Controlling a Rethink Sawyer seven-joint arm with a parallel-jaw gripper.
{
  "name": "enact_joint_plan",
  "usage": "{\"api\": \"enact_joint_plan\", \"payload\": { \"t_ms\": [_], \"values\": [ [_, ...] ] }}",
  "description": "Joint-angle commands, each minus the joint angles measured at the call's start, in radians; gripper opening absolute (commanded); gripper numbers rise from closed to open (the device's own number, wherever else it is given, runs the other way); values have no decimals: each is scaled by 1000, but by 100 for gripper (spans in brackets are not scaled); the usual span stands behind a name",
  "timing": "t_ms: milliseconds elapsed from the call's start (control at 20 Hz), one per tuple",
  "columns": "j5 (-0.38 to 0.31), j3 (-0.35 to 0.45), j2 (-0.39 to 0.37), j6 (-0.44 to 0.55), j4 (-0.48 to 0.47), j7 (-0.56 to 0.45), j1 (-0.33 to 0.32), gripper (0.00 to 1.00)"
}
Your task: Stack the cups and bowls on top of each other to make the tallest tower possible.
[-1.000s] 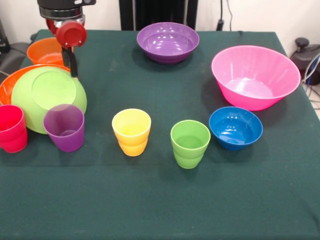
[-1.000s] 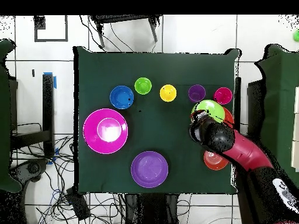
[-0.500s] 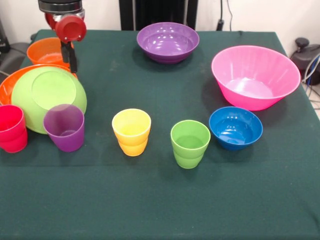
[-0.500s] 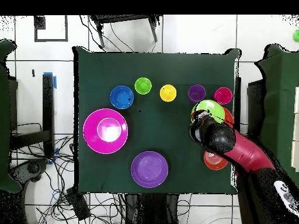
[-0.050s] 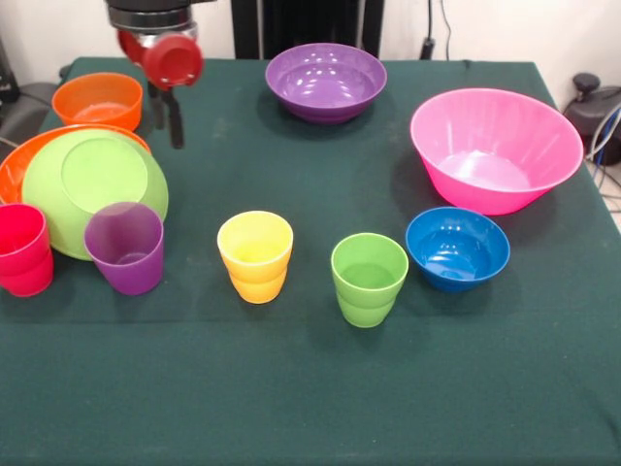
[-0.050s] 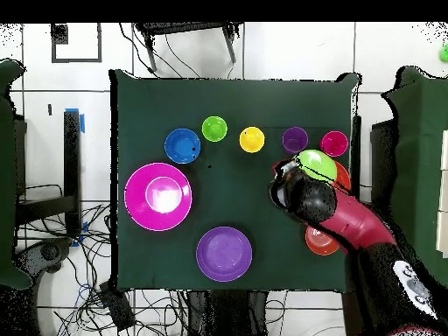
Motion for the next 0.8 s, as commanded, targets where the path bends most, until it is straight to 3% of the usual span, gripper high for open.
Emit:
{"api": "enact_joint_plan", "payload": {
  "t_ms": [50, 450, 650, 800],
  "values": [
    [65, 70, 11, 114, 1, 115, 71, 100],
    [172, 191, -38, 215, 26, 77, 67, 100],
    [130, 313, -27, 206, 26, -95, -3, 100],
    [59, 402, 11, 193, 1, -220, -61, 100]
  ]
}}
